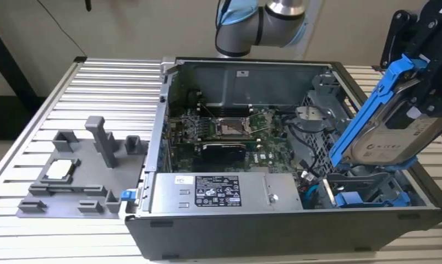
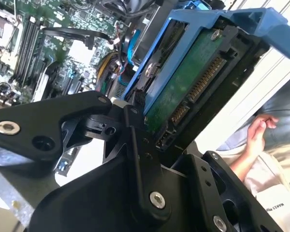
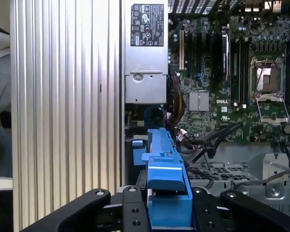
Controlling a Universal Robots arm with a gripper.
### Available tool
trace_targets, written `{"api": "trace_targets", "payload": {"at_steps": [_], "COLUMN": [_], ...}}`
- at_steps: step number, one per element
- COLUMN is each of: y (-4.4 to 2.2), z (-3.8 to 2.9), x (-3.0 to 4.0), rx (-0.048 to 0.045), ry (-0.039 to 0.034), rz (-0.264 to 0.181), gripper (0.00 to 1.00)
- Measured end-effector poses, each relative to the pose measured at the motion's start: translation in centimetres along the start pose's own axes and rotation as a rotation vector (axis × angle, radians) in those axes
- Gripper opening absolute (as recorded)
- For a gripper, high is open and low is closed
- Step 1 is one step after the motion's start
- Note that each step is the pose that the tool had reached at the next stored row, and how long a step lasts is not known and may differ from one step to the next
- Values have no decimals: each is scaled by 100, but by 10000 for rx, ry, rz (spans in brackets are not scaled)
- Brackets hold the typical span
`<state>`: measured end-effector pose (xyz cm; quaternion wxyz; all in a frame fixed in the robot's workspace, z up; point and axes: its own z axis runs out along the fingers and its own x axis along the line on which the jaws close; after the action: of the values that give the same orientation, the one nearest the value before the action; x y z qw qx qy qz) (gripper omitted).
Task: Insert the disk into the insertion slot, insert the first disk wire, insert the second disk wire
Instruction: 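Insert the disk into the insertion slot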
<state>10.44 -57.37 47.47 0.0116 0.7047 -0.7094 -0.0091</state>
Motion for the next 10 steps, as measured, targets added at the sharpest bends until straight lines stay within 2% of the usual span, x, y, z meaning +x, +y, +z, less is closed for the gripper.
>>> {"api": "trace_targets", "payload": {"at_steps": [6, 8, 10], "y": [-15, -23, -26], "z": [49, 64, 69], "x": [90, 99, 100], "rx": [77, 194, 369], "ry": [2, 2, 4], "rz": [-64, -122, -192], "gripper": [33, 33, 33]}}
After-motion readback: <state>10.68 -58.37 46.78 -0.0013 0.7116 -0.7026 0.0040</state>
